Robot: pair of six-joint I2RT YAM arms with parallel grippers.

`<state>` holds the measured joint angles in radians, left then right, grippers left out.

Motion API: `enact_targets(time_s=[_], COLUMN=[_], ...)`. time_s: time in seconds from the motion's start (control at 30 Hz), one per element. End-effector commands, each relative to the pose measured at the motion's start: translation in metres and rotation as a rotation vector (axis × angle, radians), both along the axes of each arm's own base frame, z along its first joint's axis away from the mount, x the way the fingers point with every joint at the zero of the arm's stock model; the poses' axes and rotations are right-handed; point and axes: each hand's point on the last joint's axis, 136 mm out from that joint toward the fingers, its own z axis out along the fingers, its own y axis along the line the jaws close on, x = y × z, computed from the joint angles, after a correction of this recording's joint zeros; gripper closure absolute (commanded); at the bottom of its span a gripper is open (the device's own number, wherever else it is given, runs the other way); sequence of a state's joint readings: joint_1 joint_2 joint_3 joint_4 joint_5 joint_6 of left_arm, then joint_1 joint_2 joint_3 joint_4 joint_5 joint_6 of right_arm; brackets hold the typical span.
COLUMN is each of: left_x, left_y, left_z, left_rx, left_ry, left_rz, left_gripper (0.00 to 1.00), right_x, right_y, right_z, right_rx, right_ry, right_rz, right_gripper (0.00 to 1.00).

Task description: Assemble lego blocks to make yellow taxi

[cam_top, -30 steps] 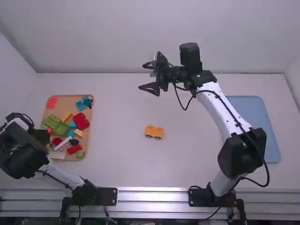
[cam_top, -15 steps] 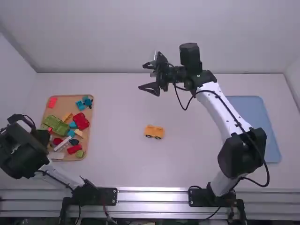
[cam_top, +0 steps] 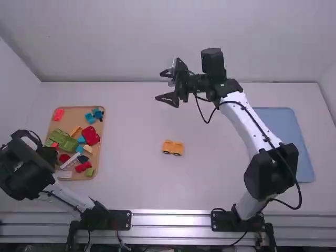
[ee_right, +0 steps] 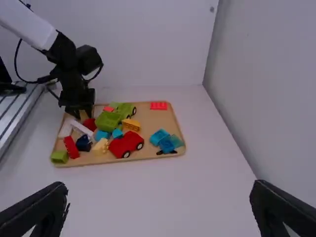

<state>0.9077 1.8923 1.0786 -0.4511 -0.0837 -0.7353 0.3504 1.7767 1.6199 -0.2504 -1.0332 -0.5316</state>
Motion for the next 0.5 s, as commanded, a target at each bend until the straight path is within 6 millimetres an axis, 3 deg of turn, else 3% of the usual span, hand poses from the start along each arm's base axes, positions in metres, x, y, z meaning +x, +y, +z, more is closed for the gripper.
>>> enact_targets(time_s=[0.0, 0.07, 0.2, 0.3, 0.47], left_x=[-0.003, -0.002, 0.007, 0.021, 0.02], left_y=[-0.005, -0.005, -0.004, -0.005, -0.002], left_z=[-0.003, -0.002, 0.003, 0.015, 0.053], left_rx=[-0.009, -0.008, -0.022, -0.041, 0.003], left_ry=[0.011, 0.009, -0.028, -0.078, -0.082], left_rz=[0.001, 0.001, -0.039, -0.106, -0.13], left_gripper=[0.64, 0.67, 0.84, 0.86, 0.87], right_x=[0.0, 0.0, 0.0, 0.001, -0.001], right_y=[-0.001, -0.001, -0.001, -0.001, -0.001], right_z=[0.009, 0.009, 0.009, 0.01, 0.01], right_rx=[0.01, 0.009, 0.01, 0.015, 0.018], right_ry=[-0.017, -0.018, -0.017, -0.016, -0.013], right_rz=[0.001, 0.002, 0.002, -0.001, 0.008], right_gripper=[0.01, 0.01, 0.01, 0.01, 0.01])
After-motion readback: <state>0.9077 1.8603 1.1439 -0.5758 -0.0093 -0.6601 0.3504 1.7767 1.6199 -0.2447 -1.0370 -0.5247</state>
